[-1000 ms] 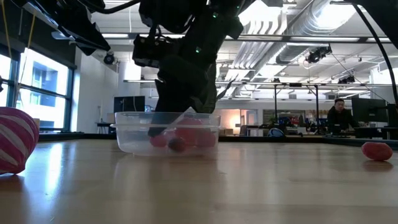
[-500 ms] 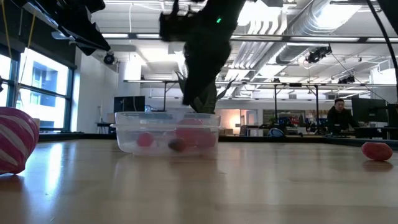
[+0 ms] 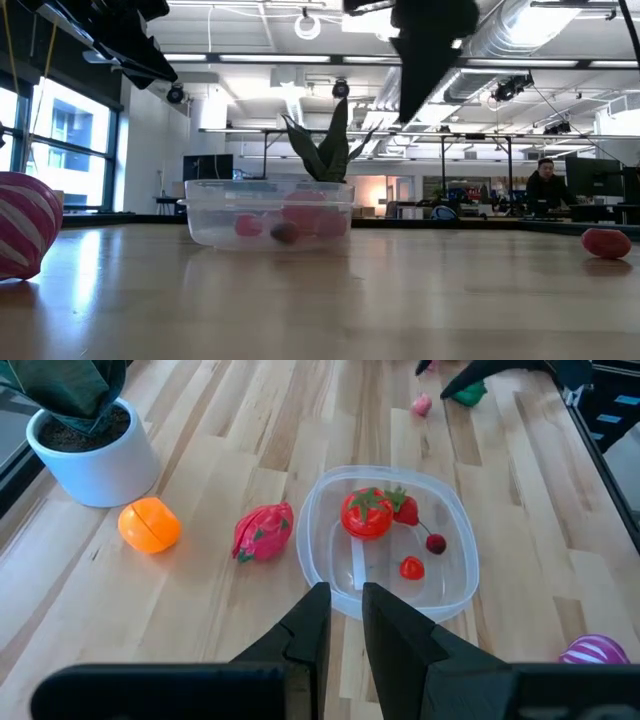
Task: Pick and placing Produce into tupperware
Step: Put the pink peach into the transparent bin
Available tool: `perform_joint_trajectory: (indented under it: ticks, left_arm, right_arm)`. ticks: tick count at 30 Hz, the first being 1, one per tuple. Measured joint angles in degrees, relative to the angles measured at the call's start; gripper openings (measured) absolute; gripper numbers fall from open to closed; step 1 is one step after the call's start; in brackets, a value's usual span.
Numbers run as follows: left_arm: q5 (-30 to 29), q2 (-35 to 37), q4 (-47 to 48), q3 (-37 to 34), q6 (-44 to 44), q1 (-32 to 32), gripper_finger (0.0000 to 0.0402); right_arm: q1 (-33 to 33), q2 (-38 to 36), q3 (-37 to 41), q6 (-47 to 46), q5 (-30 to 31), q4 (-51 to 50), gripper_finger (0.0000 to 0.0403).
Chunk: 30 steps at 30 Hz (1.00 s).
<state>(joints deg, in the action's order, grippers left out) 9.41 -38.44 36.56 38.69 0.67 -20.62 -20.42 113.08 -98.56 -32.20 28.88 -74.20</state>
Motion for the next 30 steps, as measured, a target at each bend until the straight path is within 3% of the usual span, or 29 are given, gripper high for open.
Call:
perform_joint_trajectory:
  ticks: [10, 18, 22, 30]
  left_arm:
    - [0.0, 0.0, 0.0, 0.0, 0.0, 0.0, 0.0053]
    - [0.0, 0.0, 0.0, 0.0, 0.0, 0.0, 0.0053]
    - [0.0, 0.0, 0.0, 0.0, 0.0, 0.0, 0.0053]
    - [0.0, 0.0, 0.0, 0.0, 0.0, 0.0, 0.0053]
  right_arm:
    - [-6.9, 0.0, 0.0, -20.1, 4.9, -13.1, 0.0154]
    - [-9.4, 0.0, 0.1, -26.0, 5.5, -14.2, 0.0154]
    - [-9.4, -0.1, 1.2, -20.5, 4.9, -3.4, 0.0154]
    - [-3.2, -0.3, 15.9, 2.9, -6.9, 32.7, 0.0154]
